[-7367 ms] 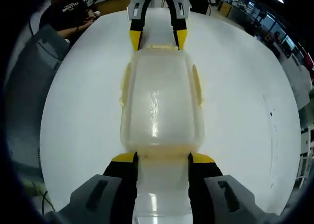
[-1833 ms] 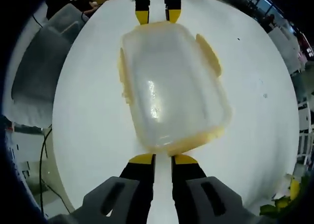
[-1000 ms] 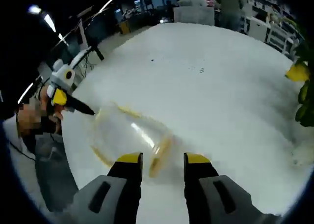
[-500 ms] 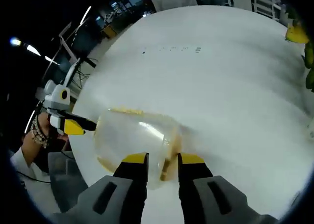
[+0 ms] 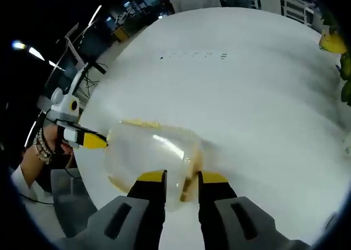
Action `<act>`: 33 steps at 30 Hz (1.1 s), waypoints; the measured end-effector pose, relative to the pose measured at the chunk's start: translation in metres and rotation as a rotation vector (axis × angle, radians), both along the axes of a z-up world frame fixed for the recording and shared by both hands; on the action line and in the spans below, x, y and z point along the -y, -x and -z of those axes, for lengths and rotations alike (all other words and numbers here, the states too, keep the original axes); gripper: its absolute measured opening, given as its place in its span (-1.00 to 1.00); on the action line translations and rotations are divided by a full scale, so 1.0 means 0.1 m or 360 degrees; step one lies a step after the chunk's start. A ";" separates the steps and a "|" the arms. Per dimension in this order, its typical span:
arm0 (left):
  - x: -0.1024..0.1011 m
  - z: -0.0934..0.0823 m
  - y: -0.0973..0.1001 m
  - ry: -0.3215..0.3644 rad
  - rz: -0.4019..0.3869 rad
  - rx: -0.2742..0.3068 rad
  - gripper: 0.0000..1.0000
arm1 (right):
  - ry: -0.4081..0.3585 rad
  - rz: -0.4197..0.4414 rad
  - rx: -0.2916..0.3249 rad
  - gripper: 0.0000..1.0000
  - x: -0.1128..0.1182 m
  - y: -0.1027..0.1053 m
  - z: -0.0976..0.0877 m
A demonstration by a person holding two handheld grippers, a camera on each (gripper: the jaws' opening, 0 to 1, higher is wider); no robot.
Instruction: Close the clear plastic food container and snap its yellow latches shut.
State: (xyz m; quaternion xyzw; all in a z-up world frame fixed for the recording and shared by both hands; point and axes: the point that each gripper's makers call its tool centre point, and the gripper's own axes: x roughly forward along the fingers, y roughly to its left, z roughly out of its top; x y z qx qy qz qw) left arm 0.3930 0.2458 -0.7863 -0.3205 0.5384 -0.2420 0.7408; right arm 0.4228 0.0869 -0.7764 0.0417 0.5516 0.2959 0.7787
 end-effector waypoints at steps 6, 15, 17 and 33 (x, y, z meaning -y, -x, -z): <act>0.00 0.02 0.05 -0.0185 0.0148 0.0040 -0.68 | 0.0002 -0.0019 0.0015 -0.62 -0.07 0.04 0.00; -0.02 -0.01 0.01 -0.0404 0.0305 0.0121 -0.66 | 0.0044 -0.0047 0.0068 -0.63 -0.11 0.09 -0.01; -0.04 -0.03 0.00 -0.0474 0.0349 0.0141 -0.67 | 0.0046 -0.0047 0.0070 -0.63 -0.11 0.09 -0.01; -0.18 -0.09 -0.09 -0.0686 0.0432 0.0213 -0.89 | 0.0058 -0.0046 0.0075 -0.67 -0.16 0.09 -0.01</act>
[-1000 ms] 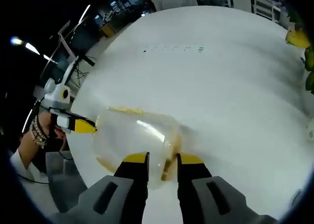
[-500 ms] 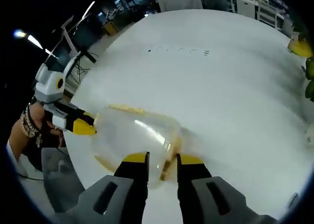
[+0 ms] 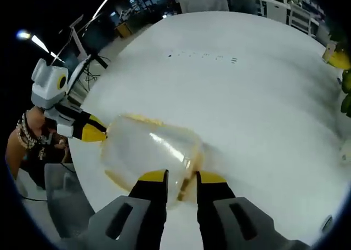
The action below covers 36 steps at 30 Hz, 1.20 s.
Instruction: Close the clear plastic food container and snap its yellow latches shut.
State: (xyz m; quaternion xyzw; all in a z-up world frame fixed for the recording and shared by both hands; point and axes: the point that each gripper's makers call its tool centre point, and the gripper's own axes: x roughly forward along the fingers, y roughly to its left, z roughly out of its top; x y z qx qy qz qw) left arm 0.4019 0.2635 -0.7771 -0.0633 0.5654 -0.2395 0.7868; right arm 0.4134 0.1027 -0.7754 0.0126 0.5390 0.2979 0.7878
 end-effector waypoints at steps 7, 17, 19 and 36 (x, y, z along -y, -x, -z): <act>0.00 0.01 0.02 0.0051 -0.0070 -0.0046 -0.88 | -0.0002 0.0013 -0.0016 -0.67 -0.01 0.00 0.01; 0.00 0.05 0.04 0.0127 -0.0198 -0.0170 -0.81 | -0.0056 0.0081 -0.0099 -0.65 0.00 0.00 0.03; 0.01 0.05 0.04 0.0127 -0.0192 -0.0183 -0.80 | -0.0068 0.0107 -0.0119 -0.65 0.00 0.01 0.04; 0.06 0.09 0.08 0.0167 -0.0218 -0.0290 -0.71 | -0.0198 0.0270 -0.0269 -0.60 0.01 0.02 0.06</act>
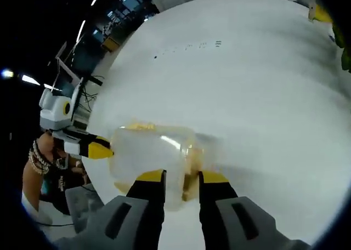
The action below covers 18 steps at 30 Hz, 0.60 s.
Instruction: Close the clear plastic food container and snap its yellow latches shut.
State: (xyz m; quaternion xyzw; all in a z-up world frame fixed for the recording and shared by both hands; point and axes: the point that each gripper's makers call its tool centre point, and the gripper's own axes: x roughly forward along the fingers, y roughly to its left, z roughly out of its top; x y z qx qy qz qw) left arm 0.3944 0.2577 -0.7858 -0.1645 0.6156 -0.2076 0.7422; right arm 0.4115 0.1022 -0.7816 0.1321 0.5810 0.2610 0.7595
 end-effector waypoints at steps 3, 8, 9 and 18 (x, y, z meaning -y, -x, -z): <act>0.01 0.00 0.00 0.0018 -0.0021 -0.0006 -0.73 | -0.0031 0.0030 -0.0008 -0.61 0.00 0.00 0.01; 0.02 0.00 0.00 0.0024 -0.0022 0.0011 -0.75 | -0.0023 0.0033 0.0003 -0.62 -0.01 0.00 0.00; 0.02 0.00 0.00 0.0027 -0.0022 0.0008 -0.75 | -0.0023 0.0034 0.0002 -0.62 -0.01 0.00 0.00; 0.23 -0.10 -0.05 0.0259 -0.0103 0.0015 -0.79 | -0.0015 0.0035 -0.0003 -0.62 -0.02 -0.01 0.00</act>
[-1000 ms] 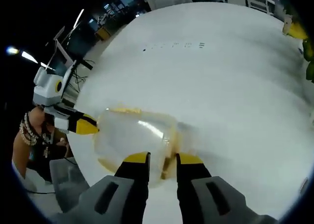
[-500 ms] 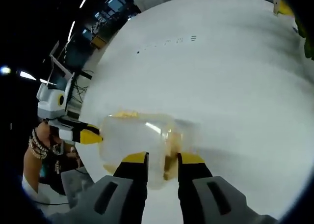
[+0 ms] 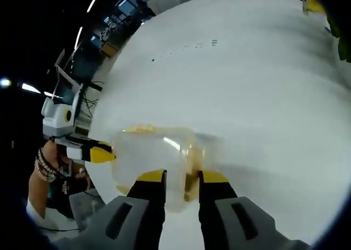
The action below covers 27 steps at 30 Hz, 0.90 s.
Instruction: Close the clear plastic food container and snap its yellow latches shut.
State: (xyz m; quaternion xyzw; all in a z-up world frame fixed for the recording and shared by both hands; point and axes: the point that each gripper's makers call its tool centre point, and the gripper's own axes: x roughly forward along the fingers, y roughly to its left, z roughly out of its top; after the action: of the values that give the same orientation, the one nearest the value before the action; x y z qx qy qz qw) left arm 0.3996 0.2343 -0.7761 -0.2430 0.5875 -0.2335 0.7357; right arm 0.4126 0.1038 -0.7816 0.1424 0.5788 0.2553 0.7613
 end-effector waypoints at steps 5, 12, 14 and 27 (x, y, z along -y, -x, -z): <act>-0.28 0.05 0.01 -0.0164 0.0038 -0.0017 -0.78 | 0.0001 0.0004 0.0001 -0.62 0.01 -0.01 -0.01; -0.33 0.05 -0.05 -0.0161 0.0033 -0.0015 -0.78 | -0.0030 0.0031 -0.0032 -0.65 -0.02 0.08 0.06; -0.33 0.05 -0.04 -0.0164 0.0031 -0.0018 -0.77 | -0.0014 0.0017 -0.0013 -0.65 -0.06 0.08 0.06; -0.29 0.07 -0.04 -0.0212 0.0082 0.0015 -0.71 | 0.0049 -0.0021 0.0026 -0.61 -0.12 0.00 0.06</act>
State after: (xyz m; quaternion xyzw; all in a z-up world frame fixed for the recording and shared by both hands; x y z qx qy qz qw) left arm 0.4040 0.2635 -0.7833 -0.1771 0.6044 -0.2139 0.7467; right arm 0.4126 0.1155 -0.7874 0.1248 0.5774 0.2524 0.7664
